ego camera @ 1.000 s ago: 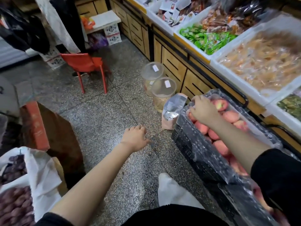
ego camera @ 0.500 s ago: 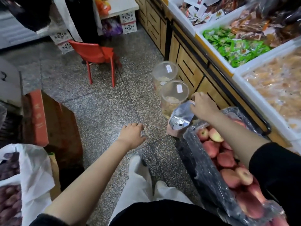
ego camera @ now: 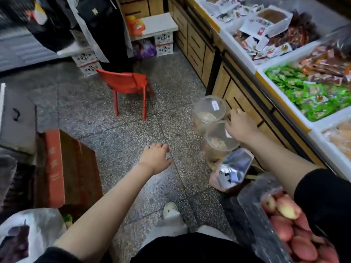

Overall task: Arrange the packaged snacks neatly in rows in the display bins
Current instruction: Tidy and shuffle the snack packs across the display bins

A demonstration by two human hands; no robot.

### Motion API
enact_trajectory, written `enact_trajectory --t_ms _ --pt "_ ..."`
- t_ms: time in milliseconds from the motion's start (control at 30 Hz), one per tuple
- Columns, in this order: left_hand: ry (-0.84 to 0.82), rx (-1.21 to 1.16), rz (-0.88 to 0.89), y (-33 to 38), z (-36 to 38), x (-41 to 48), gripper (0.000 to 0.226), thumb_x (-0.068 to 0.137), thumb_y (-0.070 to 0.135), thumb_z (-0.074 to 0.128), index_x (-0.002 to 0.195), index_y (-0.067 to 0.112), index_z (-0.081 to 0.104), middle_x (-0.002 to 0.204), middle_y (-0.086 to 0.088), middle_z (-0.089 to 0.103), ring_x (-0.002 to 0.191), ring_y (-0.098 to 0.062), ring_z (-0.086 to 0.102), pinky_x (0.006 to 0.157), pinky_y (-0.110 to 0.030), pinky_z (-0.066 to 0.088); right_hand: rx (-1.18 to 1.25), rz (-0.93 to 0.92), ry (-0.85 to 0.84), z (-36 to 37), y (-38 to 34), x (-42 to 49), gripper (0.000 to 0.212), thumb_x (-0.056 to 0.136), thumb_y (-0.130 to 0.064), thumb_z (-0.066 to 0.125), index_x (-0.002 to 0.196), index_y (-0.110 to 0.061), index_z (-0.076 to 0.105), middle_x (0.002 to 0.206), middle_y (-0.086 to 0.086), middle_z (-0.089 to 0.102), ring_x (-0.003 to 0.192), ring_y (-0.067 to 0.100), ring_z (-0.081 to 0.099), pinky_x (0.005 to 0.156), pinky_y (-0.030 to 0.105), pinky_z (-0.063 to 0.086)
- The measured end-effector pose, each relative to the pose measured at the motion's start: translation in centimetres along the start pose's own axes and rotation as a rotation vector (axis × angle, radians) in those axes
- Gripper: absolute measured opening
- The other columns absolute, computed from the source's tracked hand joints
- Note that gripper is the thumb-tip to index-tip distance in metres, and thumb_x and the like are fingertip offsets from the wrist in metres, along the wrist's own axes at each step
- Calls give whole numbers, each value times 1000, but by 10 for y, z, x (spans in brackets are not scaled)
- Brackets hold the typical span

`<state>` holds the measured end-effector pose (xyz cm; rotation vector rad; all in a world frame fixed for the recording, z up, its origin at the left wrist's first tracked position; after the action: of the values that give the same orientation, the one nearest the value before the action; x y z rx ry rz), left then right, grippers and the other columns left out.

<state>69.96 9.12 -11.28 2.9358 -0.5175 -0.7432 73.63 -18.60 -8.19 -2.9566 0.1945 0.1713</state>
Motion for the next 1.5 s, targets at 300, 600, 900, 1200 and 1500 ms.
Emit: enact_trajectory --t_ms 300,600,900,1200,1500 --pt "3 -31 -61 -80 -43 65 41 94 42 46 128 19 46 130 -5 49 123 -24 44 103 -38 30 23 -97 -33 -1 -79 102 36 95 -19 45 128 -3 46 131 17 46 115 32 49 86 38 43" --pt "-11 -56 -110 -112 -79 157 40 94 42 45 127 19 46 129 -5 50 122 -24 45 104 -39 30 26 -146 -63 0 -88 215 37 94 -18 45 128 -5 45 126 16 47 116 31 46 88 38 41" --pt "6 -60 -84 -108 -146 273 41 93 43 46 126 20 47 132 -4 49 125 -24 43 106 -40 30 20 -118 -89 -24 -65 346 37 94 -19 45 129 -7 44 123 15 46 112 31 47 79 37 43" --pt "14 -75 -48 -120 -193 361 42 91 41 50 126 17 47 128 -5 51 123 -24 43 109 -41 29 -33 -104 -95 -39 -63 446 39 93 -21 48 129 -6 45 124 15 47 115 31 47 80 38 44" --pt "14 -43 18 -185 -249 459 38 92 40 49 122 18 47 127 -7 50 121 -26 42 100 -37 30 -19 -15 -117 -39 -94 551 41 93 -21 47 132 -9 42 126 14 45 118 30 44 86 38 44"
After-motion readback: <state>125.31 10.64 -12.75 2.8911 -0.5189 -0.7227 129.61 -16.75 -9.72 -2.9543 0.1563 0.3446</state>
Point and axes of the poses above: each hand's wrist, its own x-axis towards the middle knuckle, its own z-axis out of the palm, y = z × x, the point moved 2 cm from there along x, towards the middle knuckle
